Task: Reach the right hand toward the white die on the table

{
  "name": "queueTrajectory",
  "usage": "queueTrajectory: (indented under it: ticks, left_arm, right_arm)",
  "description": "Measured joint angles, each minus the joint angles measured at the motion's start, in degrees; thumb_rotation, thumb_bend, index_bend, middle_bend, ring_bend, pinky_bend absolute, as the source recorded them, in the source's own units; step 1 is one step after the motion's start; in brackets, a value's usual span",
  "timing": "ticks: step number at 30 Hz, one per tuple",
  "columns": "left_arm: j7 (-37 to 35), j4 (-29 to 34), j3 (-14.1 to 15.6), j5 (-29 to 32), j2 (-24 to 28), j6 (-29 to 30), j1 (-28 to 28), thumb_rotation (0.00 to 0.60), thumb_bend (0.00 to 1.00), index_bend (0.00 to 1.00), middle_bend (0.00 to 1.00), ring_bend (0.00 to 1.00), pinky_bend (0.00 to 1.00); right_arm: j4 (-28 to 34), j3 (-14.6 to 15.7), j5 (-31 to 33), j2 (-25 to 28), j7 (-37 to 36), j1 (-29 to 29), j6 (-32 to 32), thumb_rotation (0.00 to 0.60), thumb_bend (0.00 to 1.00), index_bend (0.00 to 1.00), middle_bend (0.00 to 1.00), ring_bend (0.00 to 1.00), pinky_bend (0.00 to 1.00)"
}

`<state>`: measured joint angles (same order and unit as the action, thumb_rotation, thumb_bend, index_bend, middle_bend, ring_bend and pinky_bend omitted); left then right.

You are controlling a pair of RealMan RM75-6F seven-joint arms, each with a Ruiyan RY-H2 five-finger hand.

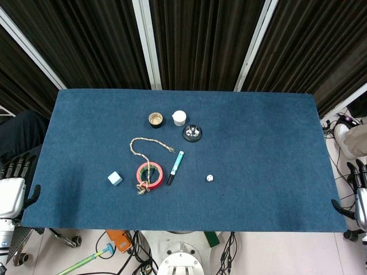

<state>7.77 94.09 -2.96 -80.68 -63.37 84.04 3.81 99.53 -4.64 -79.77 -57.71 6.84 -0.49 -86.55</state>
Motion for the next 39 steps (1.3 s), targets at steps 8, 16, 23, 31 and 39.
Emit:
queueTrajectory:
  ticks: [8,16,23,31,39]
  left_arm:
    - [0.02,-0.04,-0.02,0.1,0.04,-0.04,0.0,0.6,0.42,0.04,0.0,0.01,0.09]
    - [0.23,0.14,0.13,-0.08,0.04,-0.07,0.0,0.6,0.42,0.04,0.0,0.01,0.09]
    - [0.61,0.3,0.26,-0.02,0.2,0.69,-0.53,0.6,0.42,0.04,0.0,0.01,0.09]
    - [1.04,0.28,0.47,-0.73,0.15,0.74,-0.48,0.6,0.42,0.04,0.0,0.01,0.09]
    - [1.98,0.45,0.56,-0.35,0.04,0.73,-0.62,0.6,0.42,0.04,0.0,0.01,0.09]
  right_arm:
    - [0.06,0.06,0.24,0.03,0.22,0.14,0.44,0.6,0.3,0.09,0.02,0.02,0.01]
    - [-0.87,-0.08,0.64,-0.48,-0.15,0.62,1.34,0.6,0.3,0.1,0.02,0.02,0.01]
    - [-2.03,0.41,-0.18,-1.6,-0.32,1.7,3.3,0.6,0.3,0.12,0.02,0.02,0.01]
    - [-4.93,0.63,-1.19,-4.62,-3.67,6.63,11.99,0.6,0.3,0.16,0.02,0.03,0.01]
    - [-8.18,-0.73,-2.2,-10.98,-6.94,18.41,27.04,0.6,0.3,0.3,0.02,0.04,0.01]
